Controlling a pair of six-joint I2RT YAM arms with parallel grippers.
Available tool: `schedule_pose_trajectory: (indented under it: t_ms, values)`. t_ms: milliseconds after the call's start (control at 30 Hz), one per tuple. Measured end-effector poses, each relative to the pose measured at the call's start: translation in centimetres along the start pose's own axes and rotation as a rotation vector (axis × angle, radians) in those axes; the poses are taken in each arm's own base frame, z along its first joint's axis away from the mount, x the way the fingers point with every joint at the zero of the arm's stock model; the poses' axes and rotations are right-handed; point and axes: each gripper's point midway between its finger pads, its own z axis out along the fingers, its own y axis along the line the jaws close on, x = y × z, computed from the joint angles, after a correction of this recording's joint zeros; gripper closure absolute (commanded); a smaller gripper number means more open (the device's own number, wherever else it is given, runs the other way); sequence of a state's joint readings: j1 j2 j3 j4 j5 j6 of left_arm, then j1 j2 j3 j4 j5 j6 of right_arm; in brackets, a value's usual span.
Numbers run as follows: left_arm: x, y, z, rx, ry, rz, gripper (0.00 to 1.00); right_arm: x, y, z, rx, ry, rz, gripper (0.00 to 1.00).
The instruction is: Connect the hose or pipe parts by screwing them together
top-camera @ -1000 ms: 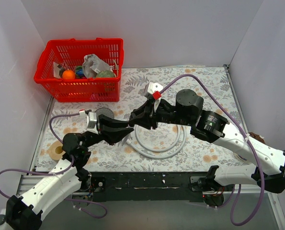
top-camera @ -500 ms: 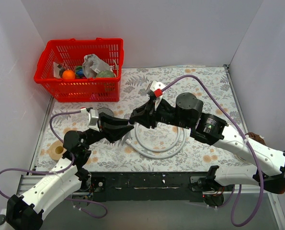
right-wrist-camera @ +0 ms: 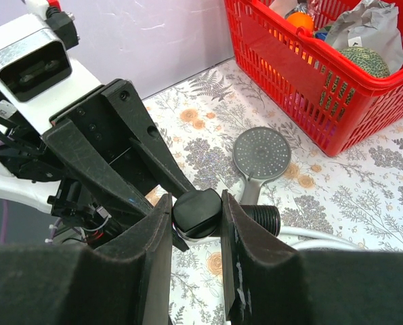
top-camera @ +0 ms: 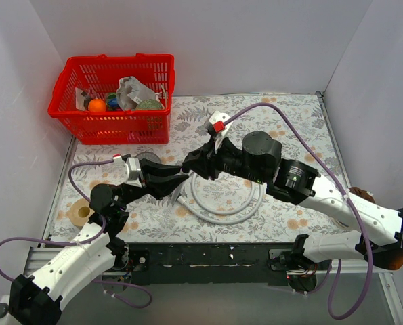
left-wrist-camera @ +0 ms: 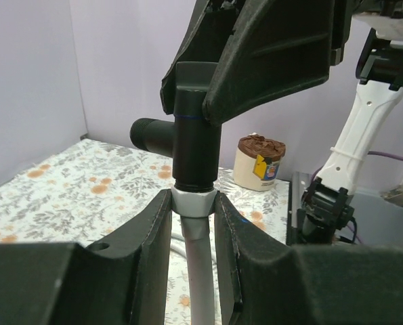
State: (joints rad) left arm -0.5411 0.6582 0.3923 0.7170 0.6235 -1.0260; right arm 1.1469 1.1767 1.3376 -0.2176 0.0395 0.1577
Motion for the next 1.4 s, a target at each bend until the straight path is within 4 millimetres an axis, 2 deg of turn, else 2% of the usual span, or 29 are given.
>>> schedule_pose_trajectory:
  t_ms: [300, 767, 1100, 1400]
  values:
    - [-0.5, 0.8, 0.0, -0.022, -0.021, 0.111, 1.00, -0.4, -0.3, 0.3, 0.086, 0.014, 0.017, 0.99]
    - [-0.2, 2.1, -0.1, -0.084, -0.016, 0.151, 1.00, 0.1, -1.6, 1.0, 0.249, 0.013, 0.166, 0.99]
    - [-0.1, 2.4, -0.3, -0.096, -0.020, 0.188, 1.00, 0.1, -1.5, 1.6, 0.341, 0.103, 0.155, 0.99]
    - [0.0, 3.1, -0.5, -0.121, -0.017, 0.244, 1.00, 0.4, -1.8, 1.8, 0.438, 0.179, 0.224, 0.99]
